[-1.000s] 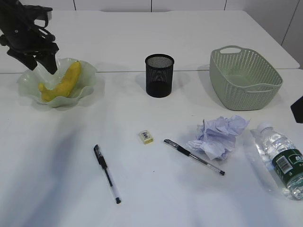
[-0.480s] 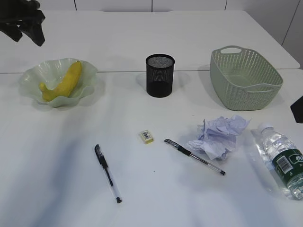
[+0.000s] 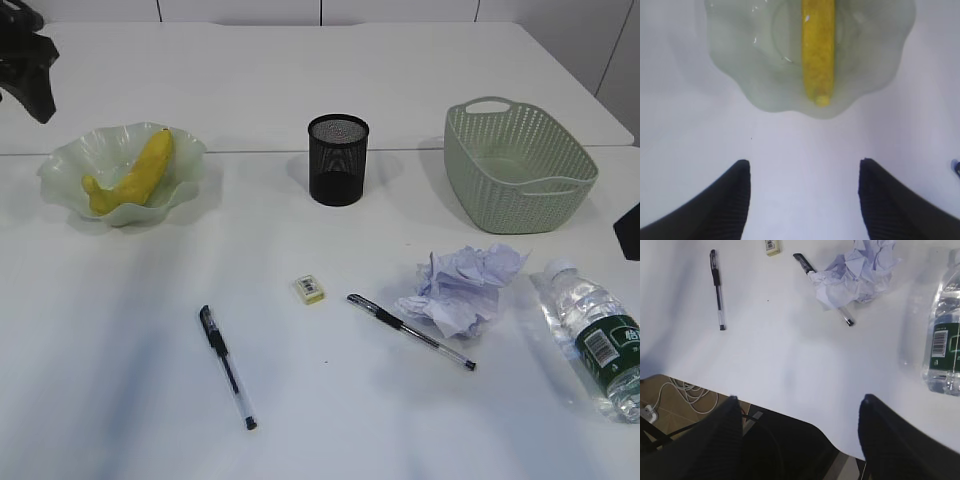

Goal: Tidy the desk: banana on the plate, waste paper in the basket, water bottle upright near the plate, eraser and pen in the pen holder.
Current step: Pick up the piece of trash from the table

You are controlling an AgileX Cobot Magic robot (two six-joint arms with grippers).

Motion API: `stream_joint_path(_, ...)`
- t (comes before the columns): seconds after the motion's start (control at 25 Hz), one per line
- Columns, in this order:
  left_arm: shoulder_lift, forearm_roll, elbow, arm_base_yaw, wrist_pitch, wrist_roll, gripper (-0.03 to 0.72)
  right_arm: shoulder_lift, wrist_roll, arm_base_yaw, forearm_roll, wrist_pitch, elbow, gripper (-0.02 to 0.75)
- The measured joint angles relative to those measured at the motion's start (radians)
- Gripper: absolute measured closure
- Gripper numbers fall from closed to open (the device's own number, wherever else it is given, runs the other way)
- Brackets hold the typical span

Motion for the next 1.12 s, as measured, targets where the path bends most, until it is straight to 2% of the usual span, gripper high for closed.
stream_joint_path(0.44, -0.187, 0.028, 0.149, 0.0, 0.0, -0.064, 0.201, 0.0, 0.0, 0.0, 0.0, 0.0, 0.0, 0.202)
stream_joint_path(0.68, -0.319, 0.1, 0.347, 0.0, -0.025, -0.124, 0.201, 0.0, 0.0, 0.0, 0.0, 0.0, 0.0, 0.202)
stream_joint_path(1.12, -0.526, 0.123, 0.689, 0.0, -0.301, -0.214, 0.201, 0.0, -0.006, 0.0, 0.0, 0.001, 0.0, 0.202)
